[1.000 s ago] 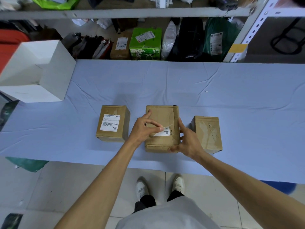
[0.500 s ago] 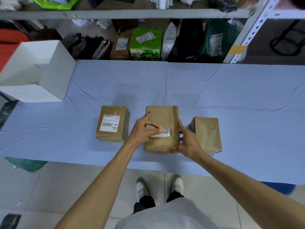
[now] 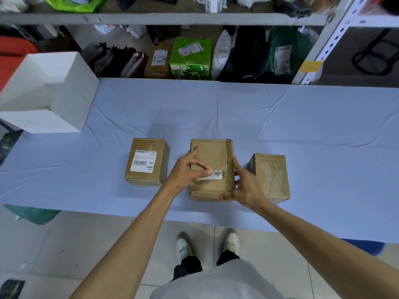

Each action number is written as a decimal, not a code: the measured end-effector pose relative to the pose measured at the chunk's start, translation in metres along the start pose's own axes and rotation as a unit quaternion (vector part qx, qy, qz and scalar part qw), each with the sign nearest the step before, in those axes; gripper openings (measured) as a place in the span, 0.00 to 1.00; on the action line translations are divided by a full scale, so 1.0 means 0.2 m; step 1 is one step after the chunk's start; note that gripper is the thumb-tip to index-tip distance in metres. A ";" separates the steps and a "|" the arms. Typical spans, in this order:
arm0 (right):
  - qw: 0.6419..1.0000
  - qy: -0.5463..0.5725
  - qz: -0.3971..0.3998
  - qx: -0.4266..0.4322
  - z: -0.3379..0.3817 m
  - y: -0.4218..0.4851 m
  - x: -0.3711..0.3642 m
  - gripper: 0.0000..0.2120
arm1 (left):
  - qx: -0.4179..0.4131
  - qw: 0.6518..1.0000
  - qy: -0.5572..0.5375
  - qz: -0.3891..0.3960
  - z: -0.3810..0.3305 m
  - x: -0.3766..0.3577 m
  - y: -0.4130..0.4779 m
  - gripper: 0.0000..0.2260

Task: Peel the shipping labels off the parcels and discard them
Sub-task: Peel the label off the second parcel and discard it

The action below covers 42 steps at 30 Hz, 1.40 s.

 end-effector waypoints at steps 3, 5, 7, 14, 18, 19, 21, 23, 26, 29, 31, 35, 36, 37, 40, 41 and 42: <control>1.000 0.002 -0.002 -0.005 0.00 0.00 0.00 0.64 | 0.001 1.000 0.000 0.001 0.00 0.00 0.00 0.07; 1.000 -0.005 0.000 -0.006 0.00 0.00 0.00 0.65 | 0.002 1.000 0.002 0.002 0.00 0.00 -0.01 0.07; 1.000 -0.007 -0.001 -0.008 -0.01 0.00 0.00 0.65 | 0.003 1.000 0.001 0.003 -0.01 0.00 -0.01 0.07; 1.000 -0.004 -0.003 -0.011 0.00 0.00 0.00 0.65 | 0.002 1.000 0.001 0.006 -0.01 0.00 -0.01 0.07; 1.000 0.005 -0.003 -0.013 0.00 0.00 0.00 0.65 | 0.003 1.000 -0.002 0.012 -0.01 0.00 -0.01 0.07; 1.000 0.005 -0.003 -0.012 0.00 0.00 0.00 0.65 | 0.004 1.000 -0.001 0.012 -0.01 0.00 -0.01 0.08; 1.000 0.004 -0.002 -0.011 0.00 0.00 0.00 0.65 | 0.005 1.000 0.001 0.013 -0.01 0.00 -0.01 0.07; 1.000 0.002 -0.001 -0.010 0.01 0.00 0.00 0.64 | 0.006 1.000 0.003 0.014 -0.02 0.00 -0.01 0.07; 1.000 -0.003 -0.002 -0.009 0.02 -0.01 0.00 0.64 | 0.006 1.000 0.001 0.017 -0.02 0.00 -0.01 0.07; 1.000 -0.010 -0.002 -0.006 0.02 -0.01 0.01 0.64 | 0.007 1.000 0.000 0.019 -0.03 0.00 -0.02 0.07; 1.000 -0.013 -0.004 -0.008 0.02 -0.01 0.01 0.64 | 0.008 1.000 0.002 0.019 -0.03 0.00 -0.02 0.07; 1.000 -0.015 -0.002 -0.009 0.02 -0.01 0.01 0.65 | 0.006 1.000 0.006 0.019 -0.04 0.01 -0.02 0.07; 1.000 -0.016 -0.002 -0.009 0.03 -0.01 0.01 0.65 | 0.006 1.000 0.006 0.019 -0.04 0.01 -0.02 0.07; 1.000 -0.017 -0.003 -0.008 0.03 -0.01 0.01 0.64 | 0.006 1.000 0.006 0.019 -0.04 0.01 -0.02 0.07; 1.000 -0.015 -0.007 0.001 0.03 -0.01 0.01 0.63 | 0.008 1.000 -0.002 0.017 -0.04 0.00 -0.02 0.08; 1.000 -0.015 -0.008 0.002 0.03 -0.01 0.01 0.63 | 0.009 1.000 -0.004 0.017 -0.04 0.00 -0.02 0.08; 1.000 -0.016 -0.008 0.003 0.04 -0.02 0.01 0.63 | 0.009 1.000 -0.004 0.018 -0.04 0.00 -0.02 0.08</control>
Point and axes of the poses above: each hand's wrist, its own y-axis towards the middle knuckle, its own x-axis out of the back of the hand, z = x × y, the point moved 7 cm from there along y, towards the middle knuckle, and after that the axes turned 2 degrees about -z, right-handed, at the moved point
